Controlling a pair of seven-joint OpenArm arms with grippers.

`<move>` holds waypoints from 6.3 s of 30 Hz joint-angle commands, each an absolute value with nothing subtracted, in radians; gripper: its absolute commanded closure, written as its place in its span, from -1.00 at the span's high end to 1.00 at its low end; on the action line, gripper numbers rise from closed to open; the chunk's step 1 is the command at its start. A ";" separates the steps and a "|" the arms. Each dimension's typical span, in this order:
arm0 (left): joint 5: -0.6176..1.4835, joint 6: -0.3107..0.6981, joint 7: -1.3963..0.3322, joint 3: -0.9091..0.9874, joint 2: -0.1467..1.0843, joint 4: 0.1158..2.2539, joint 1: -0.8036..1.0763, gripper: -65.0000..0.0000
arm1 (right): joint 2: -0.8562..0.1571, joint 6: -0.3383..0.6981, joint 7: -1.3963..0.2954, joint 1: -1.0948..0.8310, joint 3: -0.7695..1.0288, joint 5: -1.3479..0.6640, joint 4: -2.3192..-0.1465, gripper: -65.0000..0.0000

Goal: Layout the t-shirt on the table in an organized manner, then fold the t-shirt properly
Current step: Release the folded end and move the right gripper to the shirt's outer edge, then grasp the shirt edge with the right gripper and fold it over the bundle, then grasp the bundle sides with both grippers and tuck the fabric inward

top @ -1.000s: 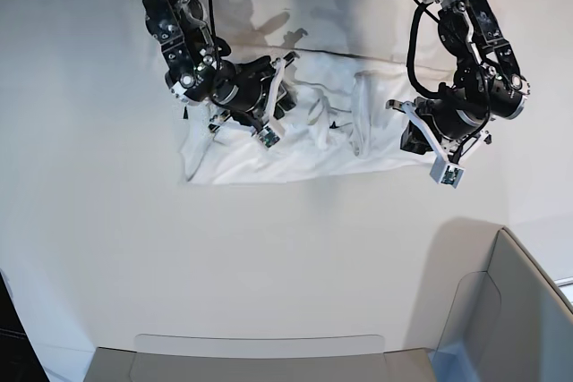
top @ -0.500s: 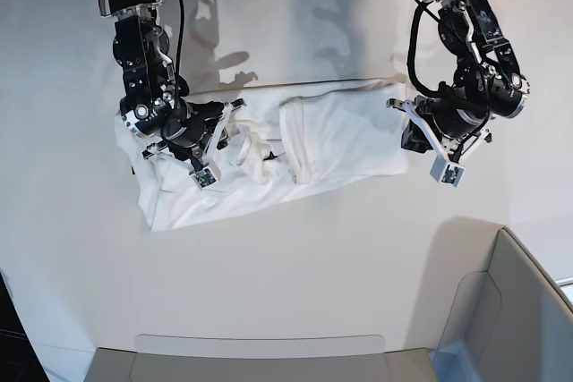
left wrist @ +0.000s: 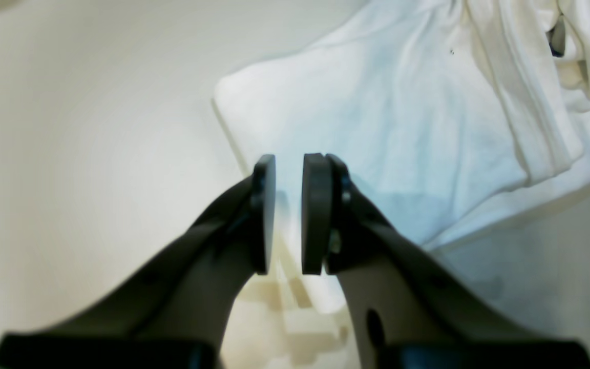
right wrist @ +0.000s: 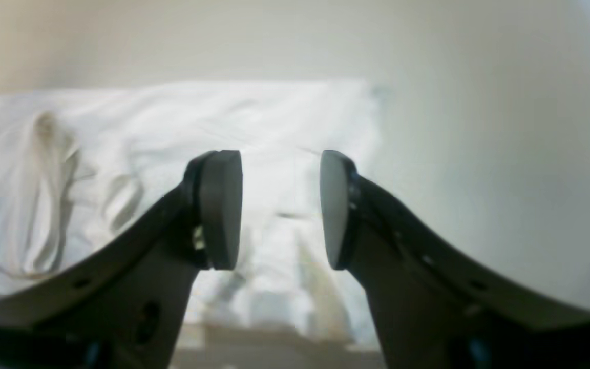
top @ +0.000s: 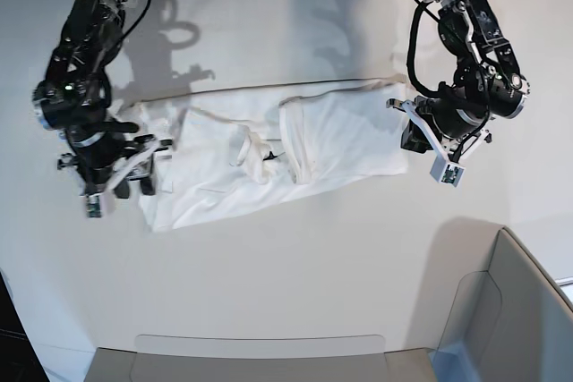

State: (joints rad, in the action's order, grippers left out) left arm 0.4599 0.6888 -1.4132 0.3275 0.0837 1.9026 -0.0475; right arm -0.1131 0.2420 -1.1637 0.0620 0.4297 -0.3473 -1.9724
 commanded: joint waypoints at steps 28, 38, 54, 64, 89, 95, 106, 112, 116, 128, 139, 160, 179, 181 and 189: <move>0.473 0.693 -1.396 0.323 0.082 1.919 -0.039 -0.72 | -0.404 0.698 -1.234 0.226 0.581 -0.687 -1.267 -0.22; 0.473 0.693 -1.396 0.325 0.082 1.919 -0.022 -0.72 | -0.381 0.698 -1.087 0.302 0.572 -0.682 -1.001 -0.22; 0.473 0.693 -1.396 0.323 0.082 1.919 -0.025 -0.72 | -0.306 0.698 -1.086 0.372 0.384 -0.680 -0.905 -0.22; 0.473 0.693 -1.396 0.323 0.084 1.919 -0.024 -0.72 | -0.243 0.698 -1.090 0.369 0.363 -0.680 -0.905 -0.22; 0.472 0.693 -1.396 0.329 0.090 1.919 -0.019 -0.72 | -0.321 0.519 -1.078 0.444 0.249 -0.590 -0.966 -1.00; 0.470 0.693 -1.396 0.329 0.091 1.919 -0.013 -0.72 | -0.340 0.323 -1.056 0.401 0.237 -0.587 -1.202 -1.00; 0.470 0.691 -1.396 0.331 0.110 1.919 0.002 -0.72 | -0.302 0.019 -1.058 0.312 -0.120 -0.591 -1.630 -1.00; 0.470 0.690 -1.396 0.332 0.153 1.919 0.035 -0.72 | -0.232 0.013 -1.058 0.315 -0.160 -0.591 -1.695 -1.00; 0.469 0.690 -1.396 0.332 0.173 1.919 0.056 -0.72 | -0.196 0.013 -1.056 0.325 -0.177 -0.587 -1.693 -1.00; 0.469 0.693 -1.396 0.332 0.174 1.919 0.062 -0.72 | -0.091 0.013 -1.052 0.358 -0.232 -0.476 -1.566 -1.00; 0.469 0.693 -1.396 0.331 0.174 1.919 0.084 -0.72 | -0.016 0.019 -1.020 0.363 -0.363 -0.377 -1.540 -1.00; 0.469 0.691 -1.396 0.331 0.174 1.850 0.074 -0.72 | 0.025 0.018 -1.007 0.341 -0.579 -0.303 -1.732 -0.18; 0.476 0.696 -1.396 0.312 0.243 1.946 -0.048 -0.72 | -0.047 0.137 -0.885 0.262 -0.240 -0.309 -1.549 -0.72; 0.476 0.696 -1.396 0.266 0.231 1.988 -0.071 -0.72 | -0.045 0.137 -0.883 0.243 -0.222 -0.309 -1.515 -0.80; 0.476 0.696 -1.394 0.056 0.156 2.012 -0.084 -0.72 | -0.045 0.137 -0.869 0.222 -0.203 -0.309 -1.340 -0.85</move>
